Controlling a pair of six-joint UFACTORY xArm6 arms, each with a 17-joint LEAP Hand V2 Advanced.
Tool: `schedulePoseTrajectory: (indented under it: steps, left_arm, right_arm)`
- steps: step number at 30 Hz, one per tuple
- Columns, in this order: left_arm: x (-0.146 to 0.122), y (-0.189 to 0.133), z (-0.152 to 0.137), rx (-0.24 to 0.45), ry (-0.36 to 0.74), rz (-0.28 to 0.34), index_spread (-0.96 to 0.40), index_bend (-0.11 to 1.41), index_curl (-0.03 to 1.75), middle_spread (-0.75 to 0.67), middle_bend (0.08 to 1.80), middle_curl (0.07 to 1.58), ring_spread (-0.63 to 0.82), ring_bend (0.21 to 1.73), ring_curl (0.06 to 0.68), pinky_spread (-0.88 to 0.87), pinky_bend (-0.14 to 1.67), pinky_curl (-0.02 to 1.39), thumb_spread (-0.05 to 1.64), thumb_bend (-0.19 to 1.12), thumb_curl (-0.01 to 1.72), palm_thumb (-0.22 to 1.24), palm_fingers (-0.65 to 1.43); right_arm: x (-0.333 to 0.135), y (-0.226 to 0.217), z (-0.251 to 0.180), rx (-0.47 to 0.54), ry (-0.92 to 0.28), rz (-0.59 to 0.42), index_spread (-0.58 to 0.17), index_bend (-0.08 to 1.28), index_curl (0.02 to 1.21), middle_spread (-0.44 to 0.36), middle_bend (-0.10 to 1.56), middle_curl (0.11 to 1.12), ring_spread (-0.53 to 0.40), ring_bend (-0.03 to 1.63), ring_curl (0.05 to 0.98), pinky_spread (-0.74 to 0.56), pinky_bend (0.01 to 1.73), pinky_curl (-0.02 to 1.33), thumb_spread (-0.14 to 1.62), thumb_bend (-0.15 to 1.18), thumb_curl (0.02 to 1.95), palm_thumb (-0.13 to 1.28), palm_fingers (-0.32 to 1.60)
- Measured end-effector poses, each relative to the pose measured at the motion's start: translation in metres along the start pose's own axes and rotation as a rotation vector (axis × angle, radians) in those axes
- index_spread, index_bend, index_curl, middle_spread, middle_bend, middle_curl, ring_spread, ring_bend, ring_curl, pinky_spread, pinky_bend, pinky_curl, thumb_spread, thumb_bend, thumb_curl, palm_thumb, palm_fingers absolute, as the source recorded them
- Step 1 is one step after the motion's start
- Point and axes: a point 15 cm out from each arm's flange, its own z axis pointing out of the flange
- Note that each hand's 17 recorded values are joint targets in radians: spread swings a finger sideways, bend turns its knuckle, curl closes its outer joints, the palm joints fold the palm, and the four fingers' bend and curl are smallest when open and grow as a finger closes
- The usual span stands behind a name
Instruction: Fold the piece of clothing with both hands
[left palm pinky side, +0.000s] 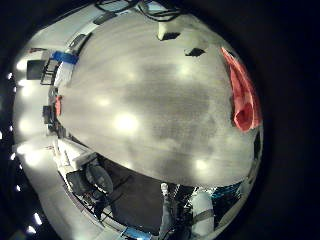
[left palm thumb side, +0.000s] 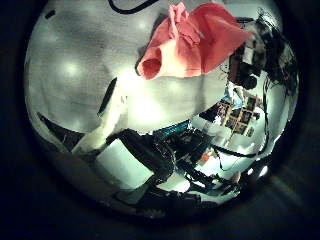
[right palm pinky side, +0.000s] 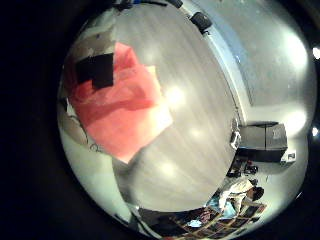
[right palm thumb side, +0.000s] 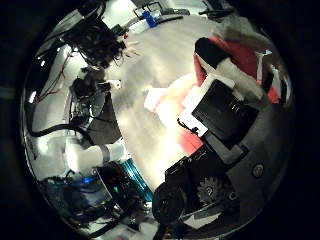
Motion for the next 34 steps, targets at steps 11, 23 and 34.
schedulePoseTrajectory:
  steps: [11, 23, 34]
  left_arm:
    - [-0.023, 0.036, 0.006, 0.000, 0.012, -0.065, -0.02, 0.19, 0.43, 0.19, 0.19, 0.34, 0.36, 0.57, 0.211, 0.33, 0.26, 0.37, 1.18, -0.02, 0.37, 0.58, 0.22]
    - [0.003, 0.041, -0.016, 0.015, -0.004, -0.050, -0.02, 0.18, 0.42, 0.19, 0.19, 0.34, 0.36, 0.57, 0.210, 0.33, 0.26, 0.37, 1.17, -0.02, 0.38, 0.59, 0.24]
    - [0.083, 0.052, -0.037, -0.097, -0.020, -0.026, -0.03, 0.19, 0.42, 0.17, 0.18, 0.34, 0.34, 0.57, 0.207, 0.31, 0.25, 0.37, 1.17, -0.02, 0.38, 0.59, 0.25]
  right_arm:
    - [-0.028, -0.005, 0.042, -0.047, -0.137, 0.047, -0.292, 0.86, 0.74, -0.145, 1.24, 0.70, -0.215, 1.36, 0.649, -0.31, 1.18, 0.79, 0.98, -0.06, 0.89, 0.78, 0.96]
    - [0.022, 0.072, -0.045, -0.007, -0.280, 0.165, -0.461, 0.38, 0.51, -0.264, 0.77, 0.51, -0.186, 1.12, 0.490, -0.06, 1.00, 0.66, 1.10, -0.01, 0.74, 0.73, 0.20]
    - [0.135, 0.235, -0.088, -0.155, -0.271, 0.491, -0.442, 0.35, 0.47, -0.219, 0.68, 0.45, -0.114, 1.05, 0.417, 0.28, 0.82, 0.56, 1.14, -0.02, 0.65, 0.71, 0.24]
